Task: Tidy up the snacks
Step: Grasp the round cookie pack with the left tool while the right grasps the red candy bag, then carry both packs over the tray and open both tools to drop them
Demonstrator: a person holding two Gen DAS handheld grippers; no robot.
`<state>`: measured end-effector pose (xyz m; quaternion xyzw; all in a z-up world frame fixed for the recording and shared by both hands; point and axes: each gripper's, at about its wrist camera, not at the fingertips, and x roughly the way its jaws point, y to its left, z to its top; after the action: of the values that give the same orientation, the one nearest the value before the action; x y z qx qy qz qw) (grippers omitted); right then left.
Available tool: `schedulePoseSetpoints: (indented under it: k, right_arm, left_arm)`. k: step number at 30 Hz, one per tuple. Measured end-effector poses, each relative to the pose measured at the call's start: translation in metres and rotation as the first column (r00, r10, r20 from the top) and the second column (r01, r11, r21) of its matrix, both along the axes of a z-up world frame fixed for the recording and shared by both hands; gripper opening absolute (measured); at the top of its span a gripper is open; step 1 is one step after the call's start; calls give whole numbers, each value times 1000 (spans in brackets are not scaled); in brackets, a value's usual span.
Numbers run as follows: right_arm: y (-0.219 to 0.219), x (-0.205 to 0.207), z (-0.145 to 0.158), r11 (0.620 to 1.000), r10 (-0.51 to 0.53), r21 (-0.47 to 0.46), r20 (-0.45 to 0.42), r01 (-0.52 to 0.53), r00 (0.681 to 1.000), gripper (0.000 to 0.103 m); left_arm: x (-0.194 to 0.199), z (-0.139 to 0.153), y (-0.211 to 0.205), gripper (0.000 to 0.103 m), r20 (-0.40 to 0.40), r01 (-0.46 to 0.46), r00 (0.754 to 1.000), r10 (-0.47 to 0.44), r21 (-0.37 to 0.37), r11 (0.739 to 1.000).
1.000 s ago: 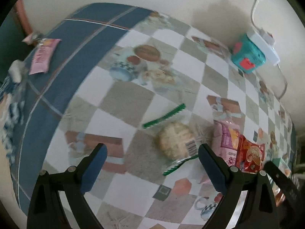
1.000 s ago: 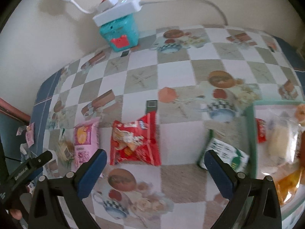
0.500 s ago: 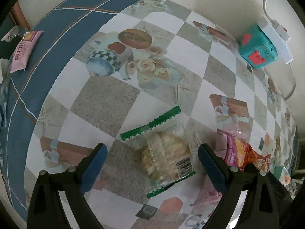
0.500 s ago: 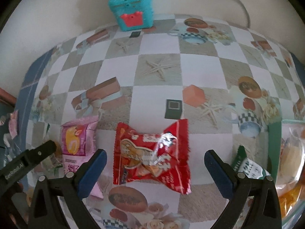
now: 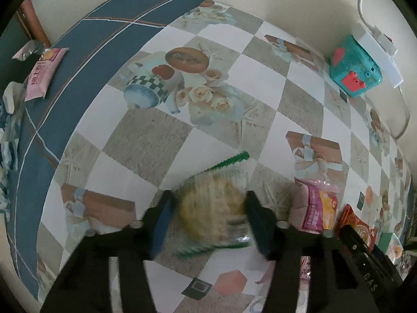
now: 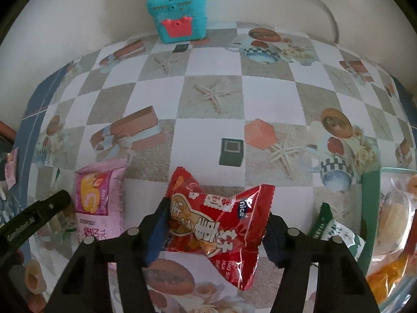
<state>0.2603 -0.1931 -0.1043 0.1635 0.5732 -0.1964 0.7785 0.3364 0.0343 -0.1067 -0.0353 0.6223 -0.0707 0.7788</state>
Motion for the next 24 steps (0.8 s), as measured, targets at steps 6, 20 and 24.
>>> schedulePoseSetpoints:
  k: [6, 20, 24]
  right_arm:
    - [-6, -31, 10, 998, -32, 57, 26, 30, 999, 63]
    - [15, -128, 42, 986, -131, 119, 86, 120, 988, 63]
    - [13, -143, 64, 984, -149, 119, 123, 134, 981, 63]
  left_arm:
    - [-26, -2, 13, 51, -11, -80, 997, 79, -41, 996]
    - [-78, 24, 21, 51, -47, -167, 985, 164, -69, 983]
    - [-92, 48, 11, 51, -28, -169, 986, 167, -120, 978]
